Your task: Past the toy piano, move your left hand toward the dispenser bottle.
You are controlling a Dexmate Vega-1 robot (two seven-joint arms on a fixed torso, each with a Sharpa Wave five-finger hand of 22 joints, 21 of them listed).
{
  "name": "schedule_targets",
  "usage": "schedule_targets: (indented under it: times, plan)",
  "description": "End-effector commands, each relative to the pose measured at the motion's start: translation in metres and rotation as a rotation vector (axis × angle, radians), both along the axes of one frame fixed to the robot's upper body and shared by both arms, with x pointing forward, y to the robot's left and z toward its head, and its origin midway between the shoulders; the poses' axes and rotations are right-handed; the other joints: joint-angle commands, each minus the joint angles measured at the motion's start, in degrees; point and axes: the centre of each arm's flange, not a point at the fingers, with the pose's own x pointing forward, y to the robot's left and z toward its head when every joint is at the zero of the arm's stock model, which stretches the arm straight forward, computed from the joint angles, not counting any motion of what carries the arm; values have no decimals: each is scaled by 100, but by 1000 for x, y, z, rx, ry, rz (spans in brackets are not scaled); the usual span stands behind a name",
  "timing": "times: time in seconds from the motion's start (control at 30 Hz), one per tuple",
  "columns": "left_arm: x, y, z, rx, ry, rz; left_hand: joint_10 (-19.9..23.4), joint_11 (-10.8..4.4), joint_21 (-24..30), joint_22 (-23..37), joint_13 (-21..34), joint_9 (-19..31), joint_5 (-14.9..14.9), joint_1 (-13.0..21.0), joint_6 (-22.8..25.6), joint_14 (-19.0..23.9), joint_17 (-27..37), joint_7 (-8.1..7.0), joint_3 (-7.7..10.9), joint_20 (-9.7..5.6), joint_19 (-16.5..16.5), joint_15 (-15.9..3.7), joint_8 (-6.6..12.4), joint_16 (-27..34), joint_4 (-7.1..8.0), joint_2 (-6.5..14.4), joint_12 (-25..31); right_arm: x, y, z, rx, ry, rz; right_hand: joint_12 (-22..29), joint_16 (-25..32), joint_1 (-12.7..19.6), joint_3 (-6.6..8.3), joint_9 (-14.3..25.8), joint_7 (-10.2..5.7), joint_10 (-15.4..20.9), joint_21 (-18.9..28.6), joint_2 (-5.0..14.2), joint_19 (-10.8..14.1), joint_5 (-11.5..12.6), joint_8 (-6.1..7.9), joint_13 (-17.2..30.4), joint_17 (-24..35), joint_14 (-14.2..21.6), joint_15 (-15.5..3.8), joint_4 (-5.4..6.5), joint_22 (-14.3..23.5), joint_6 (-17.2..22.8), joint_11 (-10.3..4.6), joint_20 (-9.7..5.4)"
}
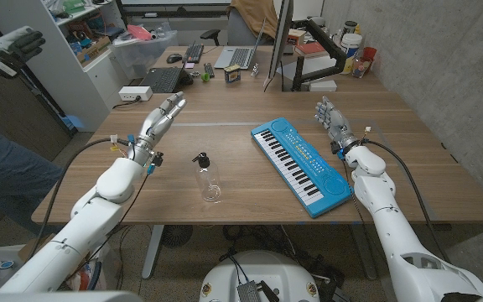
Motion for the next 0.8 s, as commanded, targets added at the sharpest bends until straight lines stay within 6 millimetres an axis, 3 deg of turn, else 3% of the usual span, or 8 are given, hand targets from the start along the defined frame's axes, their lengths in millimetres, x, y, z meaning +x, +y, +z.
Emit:
schedule_targets:
  times: [0.03,0.8]
  plan:
    - [-6,-3,11,90,-26,62,23,-56,50,9,18,17,-18,102,39,33,8,-1,31,61,-13,14,32,18,-36,1,23,2,1,0,2,0,2,-5,24,-42,7,10,-17,32,-17,10,38,21,31,9,13,47,9,-10,6,18,33,6]
    - [-10,-21,32,276,-60,157,47,-71,47,12,26,19,-29,209,91,44,14,11,36,83,-11,0,20,9,-85,10,25,5,-3,7,-3,-12,6,-3,23,-45,1,10,-16,42,-34,13,45,21,34,10,12,50,11,-18,7,23,31,9]
